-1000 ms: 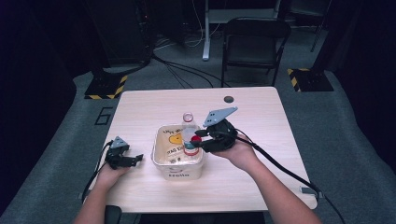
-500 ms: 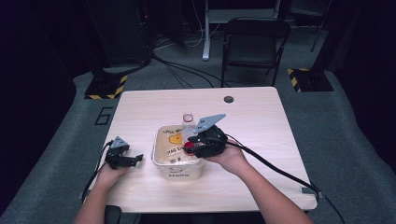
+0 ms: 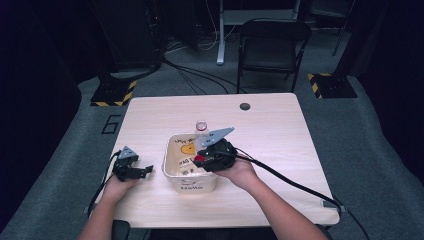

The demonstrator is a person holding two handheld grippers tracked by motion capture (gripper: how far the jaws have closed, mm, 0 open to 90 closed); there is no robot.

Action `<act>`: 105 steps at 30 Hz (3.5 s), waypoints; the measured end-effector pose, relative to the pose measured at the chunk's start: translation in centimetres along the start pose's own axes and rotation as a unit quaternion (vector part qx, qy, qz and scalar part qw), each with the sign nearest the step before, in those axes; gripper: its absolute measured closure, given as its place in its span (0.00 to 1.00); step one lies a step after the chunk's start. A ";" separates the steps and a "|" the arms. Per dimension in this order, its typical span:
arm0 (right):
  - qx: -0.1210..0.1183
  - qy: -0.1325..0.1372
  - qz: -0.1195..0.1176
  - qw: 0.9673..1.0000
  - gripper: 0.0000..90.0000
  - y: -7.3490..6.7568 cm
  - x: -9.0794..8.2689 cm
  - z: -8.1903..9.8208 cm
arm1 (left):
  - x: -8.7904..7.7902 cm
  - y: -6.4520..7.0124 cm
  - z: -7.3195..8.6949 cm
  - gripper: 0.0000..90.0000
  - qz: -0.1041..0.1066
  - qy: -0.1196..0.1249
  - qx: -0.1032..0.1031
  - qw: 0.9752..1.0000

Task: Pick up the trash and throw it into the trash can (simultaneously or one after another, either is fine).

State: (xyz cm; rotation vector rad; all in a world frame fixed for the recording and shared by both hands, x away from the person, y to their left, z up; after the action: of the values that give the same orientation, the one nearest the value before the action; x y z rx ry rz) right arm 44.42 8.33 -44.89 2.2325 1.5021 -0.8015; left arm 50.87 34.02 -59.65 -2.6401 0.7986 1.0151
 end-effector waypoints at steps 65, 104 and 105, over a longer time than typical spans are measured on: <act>0.021 0.030 0.094 0.995 0.53 4.4 -6.4 1.9 | 0.0 0.1 0.0 0.17 0.003 -0.002 -0.001 1.000; 0.086 0.014 0.150 0.985 0.43 8.2 -5.6 11.2 | -0.1 0.1 0.1 0.17 0.003 -0.004 0.001 1.000; 0.089 0.014 0.148 0.985 0.43 8.2 -5.5 11.4 | -0.1 0.1 0.1 0.17 0.003 -0.007 0.003 1.000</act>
State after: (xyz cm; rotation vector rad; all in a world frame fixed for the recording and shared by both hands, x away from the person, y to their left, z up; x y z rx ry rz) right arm 47.41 -5.26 -50.78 2.5285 1.1063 -0.8399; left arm 50.70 34.07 -59.65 -2.6235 0.8065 1.0293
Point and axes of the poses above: each handheld gripper's, and its own axes: x roughly forward along the jaws, z roughly out of its underside, y roughly to its right, the point moved 10 cm from there along x, roughly forward along the jaws
